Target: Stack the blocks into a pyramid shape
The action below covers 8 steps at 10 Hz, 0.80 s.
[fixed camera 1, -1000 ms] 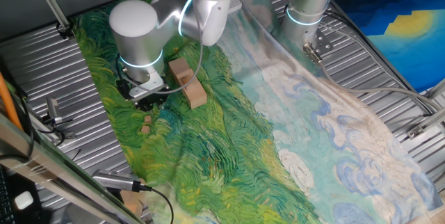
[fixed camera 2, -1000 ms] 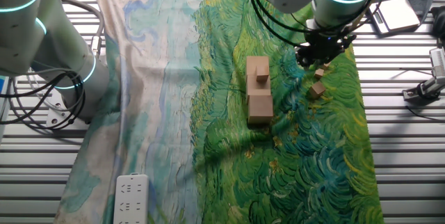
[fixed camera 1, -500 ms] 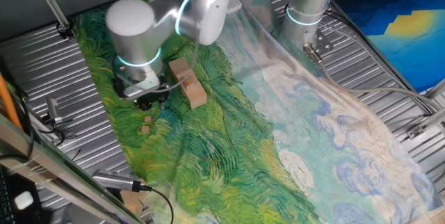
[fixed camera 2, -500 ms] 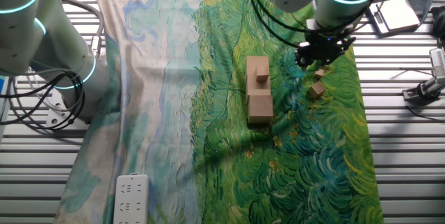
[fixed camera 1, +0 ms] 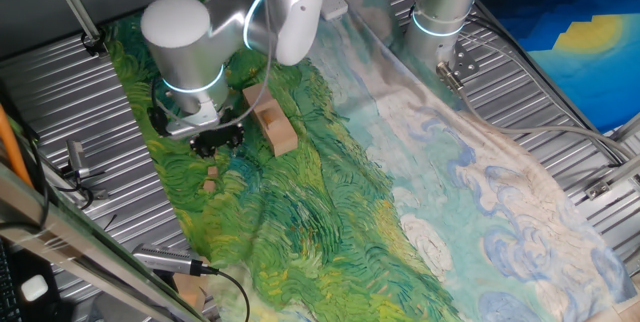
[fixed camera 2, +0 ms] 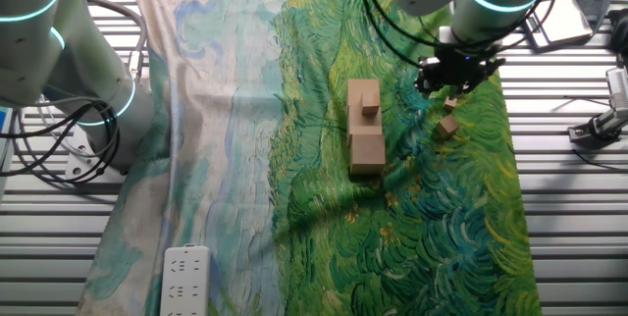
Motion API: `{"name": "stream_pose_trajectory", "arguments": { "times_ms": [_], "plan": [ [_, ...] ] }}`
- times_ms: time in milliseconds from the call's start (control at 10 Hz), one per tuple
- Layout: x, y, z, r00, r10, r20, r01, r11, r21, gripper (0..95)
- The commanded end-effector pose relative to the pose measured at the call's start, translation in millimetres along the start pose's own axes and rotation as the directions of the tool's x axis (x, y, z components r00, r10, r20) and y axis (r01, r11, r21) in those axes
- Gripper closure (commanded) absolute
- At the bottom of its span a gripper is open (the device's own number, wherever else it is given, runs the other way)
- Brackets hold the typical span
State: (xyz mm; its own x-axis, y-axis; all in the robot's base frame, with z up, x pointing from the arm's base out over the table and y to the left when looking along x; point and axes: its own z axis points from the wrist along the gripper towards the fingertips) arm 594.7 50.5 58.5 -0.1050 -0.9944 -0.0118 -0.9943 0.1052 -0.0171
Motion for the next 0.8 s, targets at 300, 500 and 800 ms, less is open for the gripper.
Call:
{"name": "stream_pose_trajectory", "arguments": {
  "times_ms": [300,500,800],
  "plan": [
    [0.2,-1.3,1.3,0.999,0.038,-0.006,-0.038,0.999,0.013,57.0],
    [0.2,-1.3,1.3,1.000,0.029,-0.009,-0.029,1.000,0.012,57.0],
    [9.0,-5.6,3.6,1.000,-0.020,-0.014,0.020,1.000,0.013,57.0]
  ]
}}
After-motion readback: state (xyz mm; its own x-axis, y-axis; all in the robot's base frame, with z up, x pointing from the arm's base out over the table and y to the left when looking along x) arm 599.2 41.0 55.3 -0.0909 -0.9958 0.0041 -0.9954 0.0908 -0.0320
